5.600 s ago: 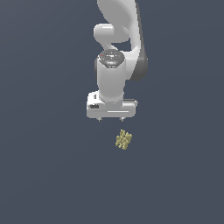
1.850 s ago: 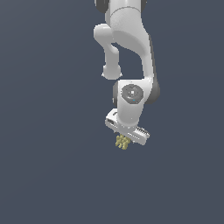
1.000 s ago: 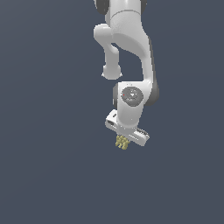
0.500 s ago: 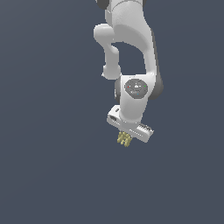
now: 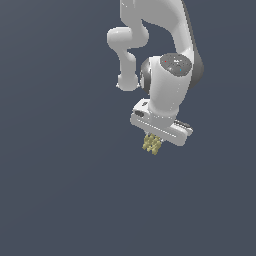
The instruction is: Pick up the object and move it to a goal position.
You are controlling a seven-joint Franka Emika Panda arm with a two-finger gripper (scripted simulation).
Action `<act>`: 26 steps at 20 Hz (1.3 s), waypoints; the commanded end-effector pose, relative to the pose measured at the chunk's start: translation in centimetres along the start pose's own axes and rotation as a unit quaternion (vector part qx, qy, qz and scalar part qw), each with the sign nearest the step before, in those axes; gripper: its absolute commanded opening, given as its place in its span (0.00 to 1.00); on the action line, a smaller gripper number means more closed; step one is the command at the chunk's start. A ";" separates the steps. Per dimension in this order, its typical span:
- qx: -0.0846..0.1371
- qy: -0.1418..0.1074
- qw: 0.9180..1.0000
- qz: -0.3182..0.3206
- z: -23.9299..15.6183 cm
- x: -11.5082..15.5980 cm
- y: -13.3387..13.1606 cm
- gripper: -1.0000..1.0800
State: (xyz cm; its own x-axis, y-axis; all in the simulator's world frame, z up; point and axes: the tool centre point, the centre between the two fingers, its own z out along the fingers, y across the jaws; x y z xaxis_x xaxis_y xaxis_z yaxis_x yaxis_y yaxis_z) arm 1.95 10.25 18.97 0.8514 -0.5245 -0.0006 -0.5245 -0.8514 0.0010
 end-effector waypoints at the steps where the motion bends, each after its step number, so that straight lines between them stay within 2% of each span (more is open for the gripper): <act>1: 0.000 0.000 1.000 0.000 -2.9 -1.2 -0.5 0.00; 16: 0.000 0.001 1.000 0.000 -19.3 -7.6 -3.9 0.00; 26: 0.000 0.000 1.000 0.000 -24.9 -9.6 -5.3 0.00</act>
State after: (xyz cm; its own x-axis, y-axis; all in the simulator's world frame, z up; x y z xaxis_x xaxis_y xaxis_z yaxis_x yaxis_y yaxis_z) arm -3.28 19.58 43.33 0.8520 -0.5236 0.0010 -0.5236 -0.8520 -0.0006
